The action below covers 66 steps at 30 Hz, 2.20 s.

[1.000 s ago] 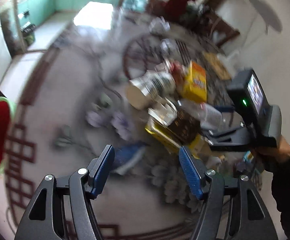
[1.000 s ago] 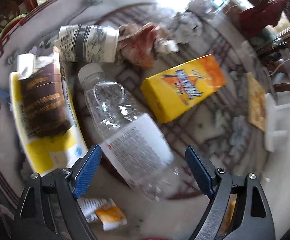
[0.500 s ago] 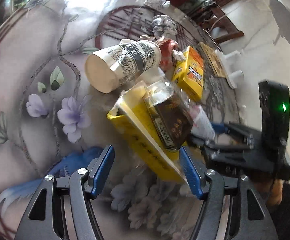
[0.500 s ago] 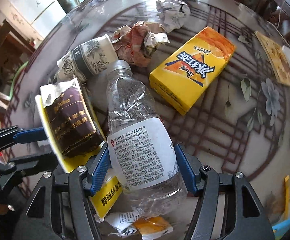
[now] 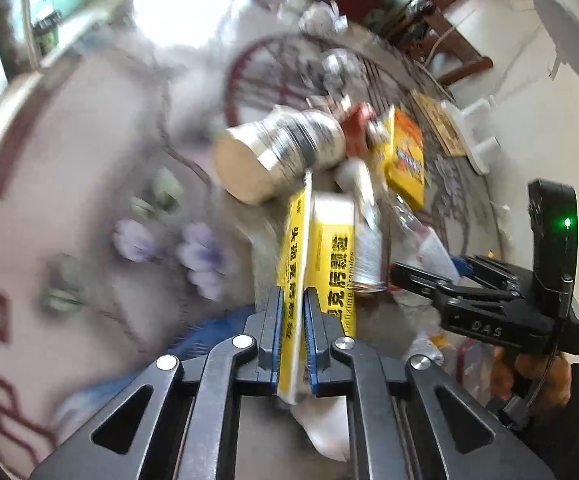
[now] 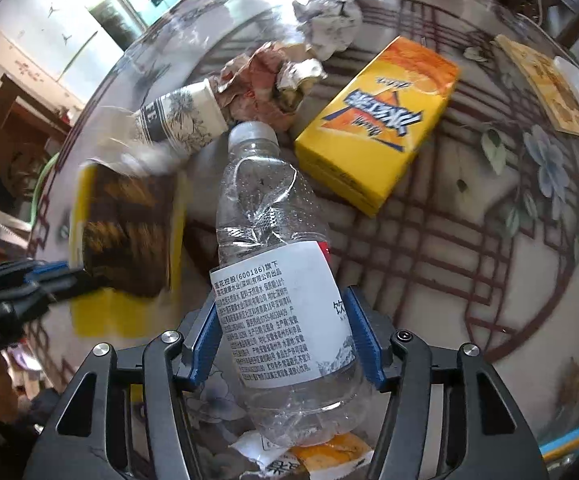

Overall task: Collect trash
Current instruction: 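Grasp the yellow medicine box with the left tool while the right tool grasps the water bottle, then carry the box and bottle over the red bin and release both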

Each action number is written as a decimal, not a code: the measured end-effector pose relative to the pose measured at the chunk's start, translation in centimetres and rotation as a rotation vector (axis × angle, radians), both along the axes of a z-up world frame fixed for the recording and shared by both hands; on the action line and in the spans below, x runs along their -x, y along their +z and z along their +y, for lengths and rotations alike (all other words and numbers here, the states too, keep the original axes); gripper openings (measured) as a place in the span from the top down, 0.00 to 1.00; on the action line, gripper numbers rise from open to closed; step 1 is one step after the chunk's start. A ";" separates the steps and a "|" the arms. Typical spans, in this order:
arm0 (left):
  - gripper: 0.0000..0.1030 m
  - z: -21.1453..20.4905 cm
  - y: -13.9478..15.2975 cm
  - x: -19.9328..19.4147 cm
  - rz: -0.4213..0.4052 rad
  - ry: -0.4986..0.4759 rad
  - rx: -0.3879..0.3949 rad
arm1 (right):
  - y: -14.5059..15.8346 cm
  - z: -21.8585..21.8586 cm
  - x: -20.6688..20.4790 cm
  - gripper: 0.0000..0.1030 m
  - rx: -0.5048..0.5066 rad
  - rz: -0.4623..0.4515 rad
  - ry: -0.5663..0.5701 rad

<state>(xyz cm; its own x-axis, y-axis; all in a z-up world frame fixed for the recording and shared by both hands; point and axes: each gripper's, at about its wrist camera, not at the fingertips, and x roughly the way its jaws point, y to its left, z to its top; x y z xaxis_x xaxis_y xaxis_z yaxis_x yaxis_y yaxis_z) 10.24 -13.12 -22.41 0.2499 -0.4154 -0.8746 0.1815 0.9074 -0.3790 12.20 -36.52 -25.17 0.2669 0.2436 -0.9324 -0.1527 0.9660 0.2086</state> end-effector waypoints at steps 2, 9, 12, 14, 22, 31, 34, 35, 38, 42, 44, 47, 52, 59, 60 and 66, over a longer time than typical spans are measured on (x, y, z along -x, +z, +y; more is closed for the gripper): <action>0.94 1.0 1.5 0.2 -0.060 0.019 -0.022 | 1.2 -0.3 0.5 0.46 -0.013 -0.032 -0.015; 0.94 4.8 5.8 0.7 -0.200 0.119 -0.057 | 6.8 -0.3 1.5 0.48 -0.044 -0.186 -0.074; 0.94 5.8 7.2 0.8 -0.232 0.149 -0.063 | 9.4 0.5 1.9 0.48 -0.039 -0.264 -0.083; 0.94 6.3 8.0 1.1 -0.249 0.164 -0.062 | 10.5 1.4 2.1 0.48 -0.030 -0.299 -0.084; 0.94 8.1 9.8 2.5 -0.292 0.192 -0.085 | 13.1 5.2 1.9 0.48 -0.015 -0.380 -0.074; 0.94 10.9 11.2 3.8 -0.329 0.232 -0.095 | 15.6 9.1 2.6 0.48 0.008 -0.459 -0.023; 0.94 12.0 11.5 4.2 -0.337 0.247 -0.095 | 16.2 10.3 2.5 0.48 0.010 -0.478 -0.007; 0.94 12.4 11.6 4.2 -0.339 0.250 -0.095 | 16.4 10.8 2.5 0.48 0.010 -0.484 -0.002; 0.94 13.6 11.9 4.4 -0.348 0.262 -0.101 | 16.7 11.8 2.2 0.48 0.004 -0.494 0.005; 0.94 15.6 12.0 4.4 -0.352 0.284 -0.114 | 17.0 13.3 2.1 0.48 -0.003 -0.509 0.008; 0.94 16.6 12.0 4.3 -0.350 0.299 -0.113 | 17.1 14.3 1.9 0.48 -0.004 -0.507 0.016; 0.94 18.4 11.8 4.2 -0.344 0.323 -0.115 | 17.0 15.8 1.4 0.48 -0.004 -0.502 0.030; 0.94 21.5 11.5 3.8 -0.331 0.359 -0.115 | 17.1 18.4 1.0 0.48 -0.005 -0.499 0.057; 0.94 26.0 10.7 3.2 -0.312 0.411 -0.112 | 16.1 22.4 -0.7 0.85 0.022 -0.469 0.115; 0.94 26.8 10.5 3.2 -0.308 0.420 -0.110 | 15.9 22.8 -1.0 0.86 0.025 -0.459 0.118; 0.94 29.5 9.1 2.8 -0.277 0.439 -0.103 | 11.8 23.5 -2.6 0.84 0.068 -0.308 0.137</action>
<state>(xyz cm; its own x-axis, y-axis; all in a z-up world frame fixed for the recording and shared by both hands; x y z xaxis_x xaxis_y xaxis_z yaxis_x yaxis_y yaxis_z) 7.48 16.35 -13.32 0.6090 -0.1350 -0.7816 -0.1435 0.9504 -0.2760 14.84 -12.97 -13.41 0.5075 0.2365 -0.8285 -0.3277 0.9423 0.0683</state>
